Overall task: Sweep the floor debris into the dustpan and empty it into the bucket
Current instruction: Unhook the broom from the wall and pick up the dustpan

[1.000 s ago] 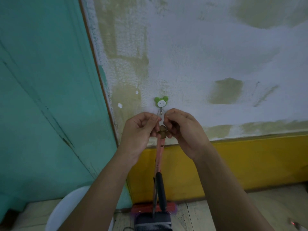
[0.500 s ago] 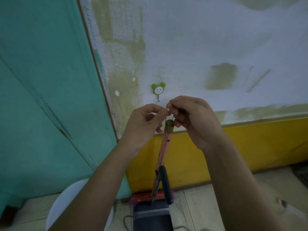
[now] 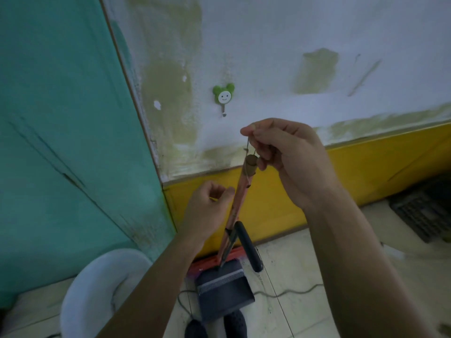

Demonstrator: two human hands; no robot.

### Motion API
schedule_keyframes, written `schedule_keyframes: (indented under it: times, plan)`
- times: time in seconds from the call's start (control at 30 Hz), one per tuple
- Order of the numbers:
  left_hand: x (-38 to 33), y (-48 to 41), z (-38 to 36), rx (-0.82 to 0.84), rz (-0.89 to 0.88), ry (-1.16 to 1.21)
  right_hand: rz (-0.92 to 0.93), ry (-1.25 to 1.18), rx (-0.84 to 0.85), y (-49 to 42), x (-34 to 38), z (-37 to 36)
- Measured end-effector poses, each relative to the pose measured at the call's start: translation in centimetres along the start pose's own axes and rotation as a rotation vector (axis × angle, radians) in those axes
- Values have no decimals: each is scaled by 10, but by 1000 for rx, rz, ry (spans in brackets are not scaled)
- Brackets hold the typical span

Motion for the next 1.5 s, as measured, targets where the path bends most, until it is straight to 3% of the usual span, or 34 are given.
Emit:
schedule_keyframes:
  times: [0.13,0.3,0.5,0.57,0.8,1.1,1.17,1.27,1.4,1.43,1.5]
  plan:
    - [40,20,-27,195,221,-111,7,27,-37,9,-4,4]
    - [65,46,-52,277,348,-131,-6,48,-50,19,-7,8]
    - [87,68,-91,198,530,274,27,54,-71,36,-4,30]
    - [87,75,-102,151,510,340,38,44,-74,44,-4,43]
    - [71,100,-140,151,346,218,158,124,-63,74,14,107]
    - [48,121,-181,149,177,49,420,331,-222,123,40,187]
    - [46,124,-191,182,161,19,457,450,-336,136,41,202]
    - [42,130,-202,206,138,-16,379,687,-565,155,35,233]
    - [38,139,-215,199,148,24,200,853,-749,173,17,267]
    - [35,141,-219,204,150,44,170,845,-762,176,11,273]
    - [30,144,-226,227,142,74,127,684,-614,173,-7,275]
Point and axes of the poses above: each hand's wrist, its own y-axis away from the middle knuckle, its own z-axis out of the back of the hand, x = y × z, the point moved 8 cm from there along -y, towards the middle knuckle, and after that the axes turned 8 degrees about -z, right-handed, at the moved point
